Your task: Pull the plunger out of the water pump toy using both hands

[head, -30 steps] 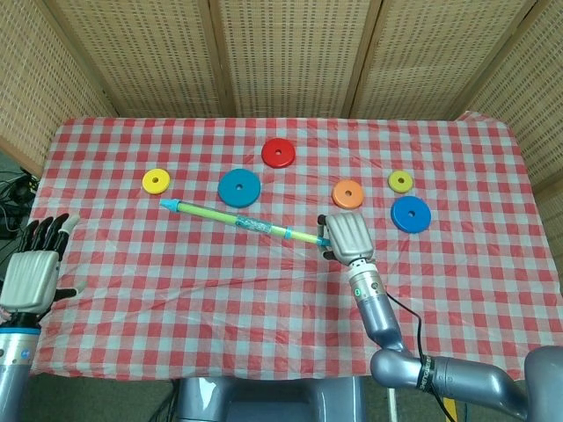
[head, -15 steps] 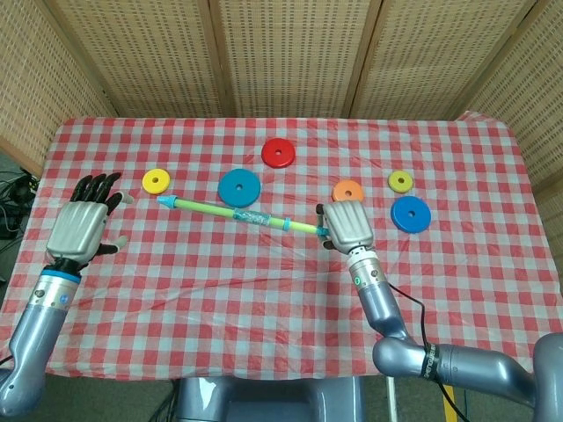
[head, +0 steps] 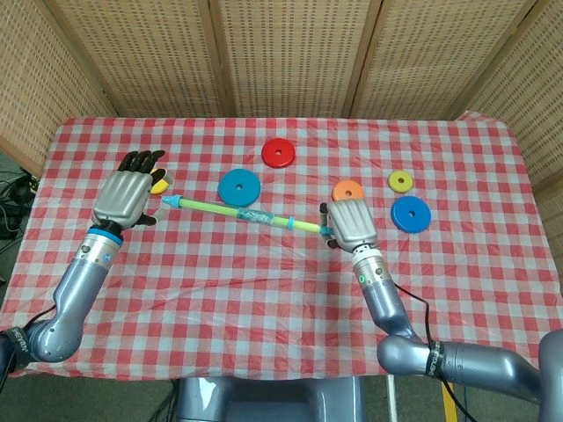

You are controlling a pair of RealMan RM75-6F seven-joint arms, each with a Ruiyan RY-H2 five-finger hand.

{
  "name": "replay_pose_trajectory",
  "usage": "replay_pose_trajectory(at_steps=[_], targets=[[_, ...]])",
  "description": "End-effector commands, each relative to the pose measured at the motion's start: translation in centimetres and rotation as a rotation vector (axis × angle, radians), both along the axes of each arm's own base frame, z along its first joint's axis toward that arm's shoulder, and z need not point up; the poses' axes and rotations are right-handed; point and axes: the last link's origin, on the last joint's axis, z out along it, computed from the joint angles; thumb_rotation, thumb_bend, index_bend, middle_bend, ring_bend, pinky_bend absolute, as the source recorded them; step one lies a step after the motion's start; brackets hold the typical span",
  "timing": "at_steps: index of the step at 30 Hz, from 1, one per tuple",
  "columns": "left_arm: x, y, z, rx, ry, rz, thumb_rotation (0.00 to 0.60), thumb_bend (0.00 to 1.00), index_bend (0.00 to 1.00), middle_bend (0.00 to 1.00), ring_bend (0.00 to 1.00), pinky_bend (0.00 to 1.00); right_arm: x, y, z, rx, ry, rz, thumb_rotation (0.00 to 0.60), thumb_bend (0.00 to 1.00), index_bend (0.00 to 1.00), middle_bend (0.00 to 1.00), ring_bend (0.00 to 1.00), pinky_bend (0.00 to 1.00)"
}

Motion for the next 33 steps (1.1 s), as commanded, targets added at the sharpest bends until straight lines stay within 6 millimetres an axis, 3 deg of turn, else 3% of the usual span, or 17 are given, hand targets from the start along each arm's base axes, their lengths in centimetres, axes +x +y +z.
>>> replay_pose_trajectory(at_steps=[1, 11, 33], targets=[[0.6, 0.4, -0.8, -0.034, -0.001, 0.007, 0.600, 0.30, 0.32, 0.00, 0.00, 0.00, -0.1, 0.1, 0.2, -0.001, 0.001, 0.002, 0.600, 0.55, 0.79, 1.00, 1.00, 0.67], [1.3, 1.4, -2.6, -0.053, 0.038, 0.025, 0.600, 0.30, 0.34, 0.00, 0.00, 0.00, -0.3, 0.2, 0.9, 0.004, -0.001, -0.003, 0.600, 0.55, 0.79, 1.00, 1.00, 0.67], [1.8, 2.2, -4.3, -0.066, 0.080, 0.054, 0.600, 0.30, 0.38, 0.00, 0.00, 0.00, -0.7, 0.4, 1.3, 0.011, 0.008, 0.000, 0.600, 0.55, 0.79, 1.00, 1.00, 0.67]])
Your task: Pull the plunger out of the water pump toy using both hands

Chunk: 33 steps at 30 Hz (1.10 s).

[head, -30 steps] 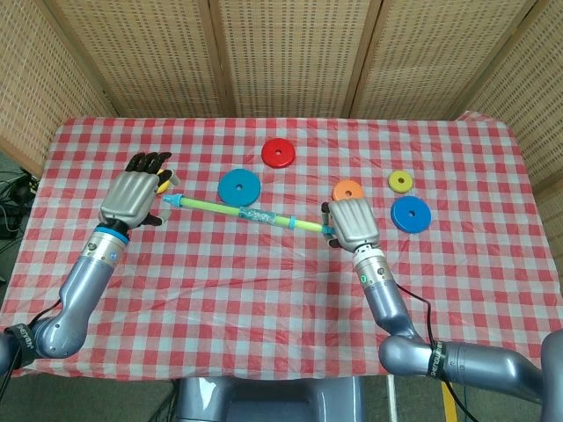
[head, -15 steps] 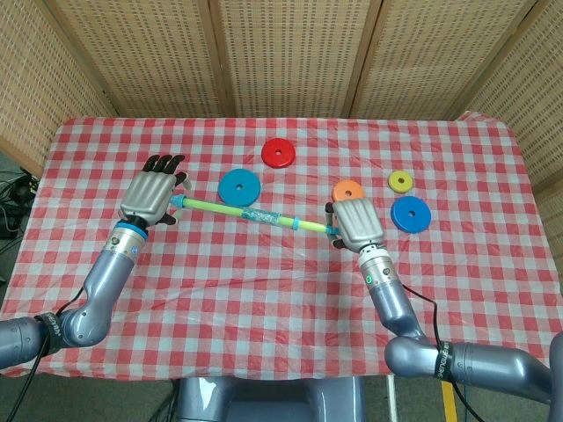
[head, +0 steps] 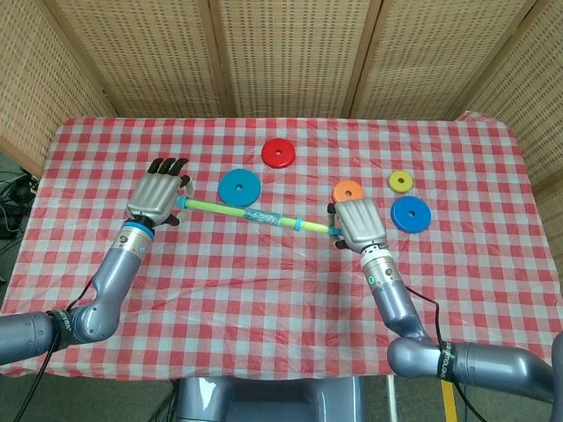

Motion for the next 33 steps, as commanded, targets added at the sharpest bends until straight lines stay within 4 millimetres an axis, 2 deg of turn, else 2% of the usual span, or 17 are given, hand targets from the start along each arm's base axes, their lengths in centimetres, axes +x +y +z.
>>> replay_pose_trajectory(at_steps=[1, 12, 17, 25, 33], targets=[[0.1, 0.0, -0.2, -0.005, -0.001, 0.000, 0.600, 0.30, 0.39, 0.00, 0.00, 0.00, -0.1, 0.0, 0.0, 0.002, 0.000, 0.000, 0.600, 0.55, 0.79, 1.00, 1.00, 0.67], [0.0, 0.1, -0.9, 0.008, 0.010, 0.011, 0.600, 0.32, 0.46, 0.00, 0.00, 0.00, 0.2, 0.5, 0.1, 0.012, -0.017, 0.026, 0.600, 0.55, 0.79, 1.00, 1.00, 0.67], [0.0, 0.1, -1.2, 0.012, 0.001, 0.016, 0.600, 0.33, 0.52, 0.00, 0.00, 0.00, 0.3, 0.8, 0.4, 0.019, -0.030, 0.038, 0.600, 0.55, 0.79, 1.00, 1.00, 0.67], [0.1, -0.7, -0.7, 0.026, 0.005, 0.003, 0.600, 0.34, 0.60, 0.00, 0.00, 0.00, -0.7, 0.4, 0.2, 0.016, -0.002, 0.009, 0.600, 0.55, 0.79, 1.00, 1.00, 0.67], [-0.8, -2.1, 0.0, 0.017, 0.029, -0.004, 0.600, 0.34, 0.61, 0.00, 0.00, 0.00, -2.0, -0.3, 0.0, 0.015, 0.010, -0.021, 0.600, 0.55, 0.79, 1.00, 1.00, 0.67]])
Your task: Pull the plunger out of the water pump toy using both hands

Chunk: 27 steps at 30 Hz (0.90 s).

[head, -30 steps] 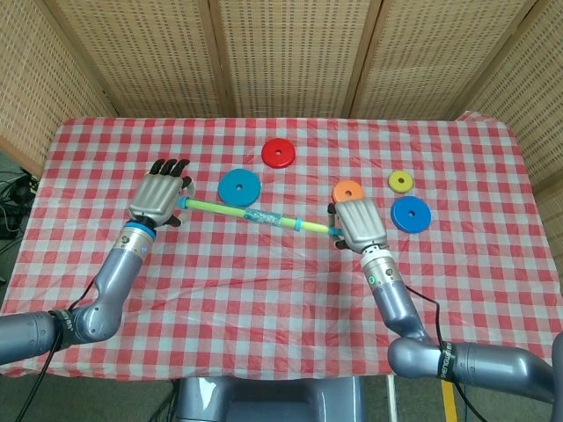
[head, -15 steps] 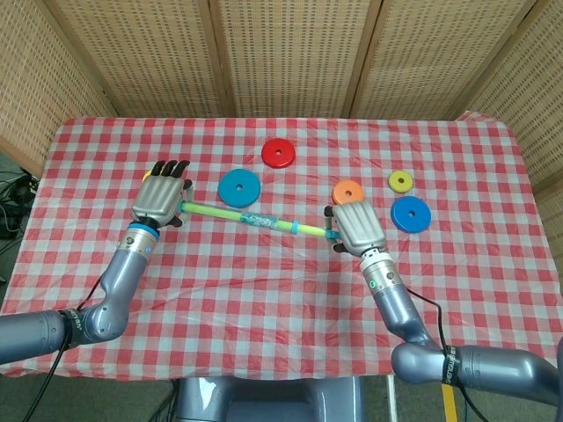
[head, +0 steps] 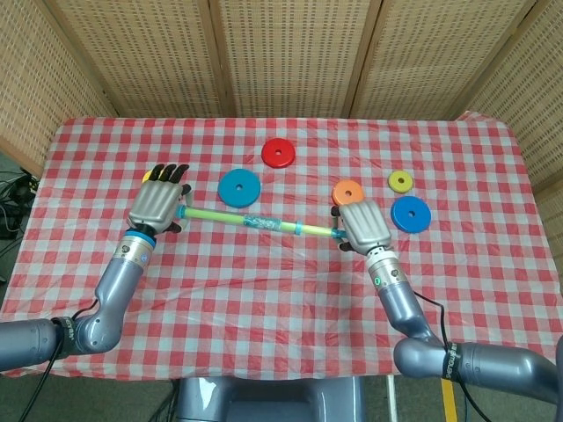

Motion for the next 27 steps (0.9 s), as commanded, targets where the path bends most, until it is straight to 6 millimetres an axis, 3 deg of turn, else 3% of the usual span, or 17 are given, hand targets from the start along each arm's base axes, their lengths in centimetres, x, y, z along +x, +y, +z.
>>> replay_pose_trajectory(at_steps=[1, 13, 27], targets=[[-0.6, -0.6, 0.3, -0.003, 0.014, -0.001, 0.600, 0.34, 0.61, 0.00, 0.00, 0.00, -0.4, -0.2, 0.0, -0.002, 0.001, -0.008, 0.600, 0.55, 0.79, 1.00, 1.00, 0.67], [-3.3, -2.5, 0.8, -0.026, 0.053, -0.001, 0.600, 0.34, 0.61, 0.00, 0.00, 0.00, -1.8, -1.2, 0.8, -0.051, 0.009, -0.027, 0.600, 0.55, 0.79, 1.00, 1.00, 0.67], [-6.4, -2.7, 1.9, -0.015, 0.066, 0.038, 0.600, 0.34, 0.61, 0.00, 0.00, 0.00, -4.5, -3.0, 1.8, -0.111, 0.051, -0.094, 0.600, 0.55, 0.79, 1.00, 1.00, 0.67]])
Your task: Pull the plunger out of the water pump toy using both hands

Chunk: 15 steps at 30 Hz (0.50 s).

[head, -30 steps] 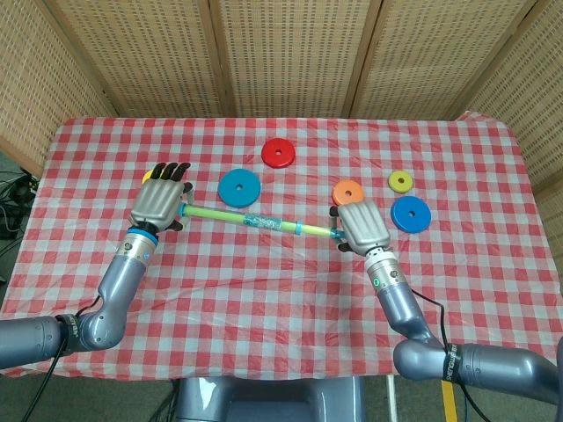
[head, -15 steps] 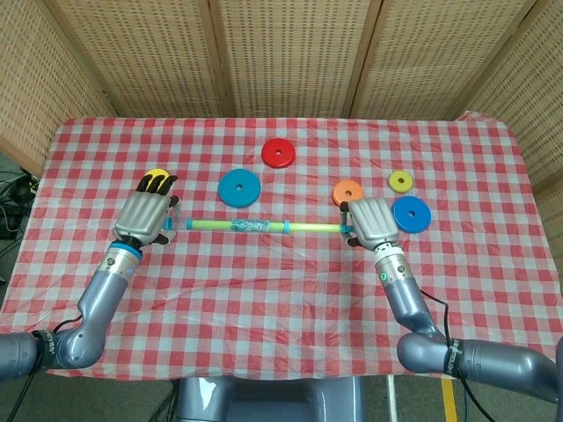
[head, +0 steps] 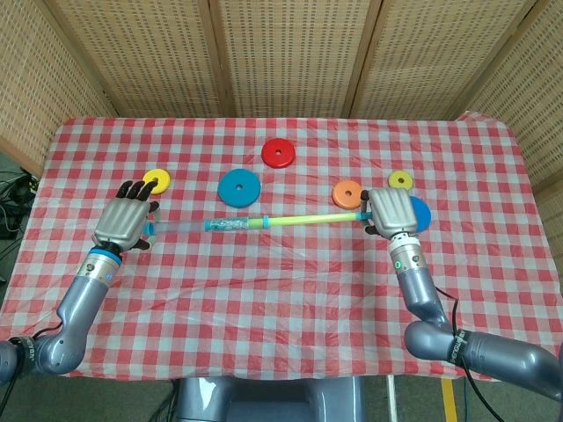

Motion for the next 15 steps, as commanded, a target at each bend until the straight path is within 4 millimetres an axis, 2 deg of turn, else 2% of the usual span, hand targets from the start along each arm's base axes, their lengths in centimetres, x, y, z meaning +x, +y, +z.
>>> replay_pose_trajectory(at_steps=[1, 15], targets=[[-0.3, 0.0, 0.2, 0.003, 0.003, 0.003, 0.600, 0.34, 0.61, 0.00, 0.00, 0.00, -0.4, -0.2, 0.1, -0.010, 0.001, -0.015, 0.600, 0.55, 0.79, 1.00, 1.00, 0.67], [-0.7, 0.7, 0.3, 0.002, 0.003, 0.021, 0.600, 0.34, 0.61, 0.00, 0.00, 0.00, -2.4, -1.5, 1.6, -0.072, 0.036, -0.089, 0.600, 0.55, 0.79, 1.00, 1.00, 0.67]])
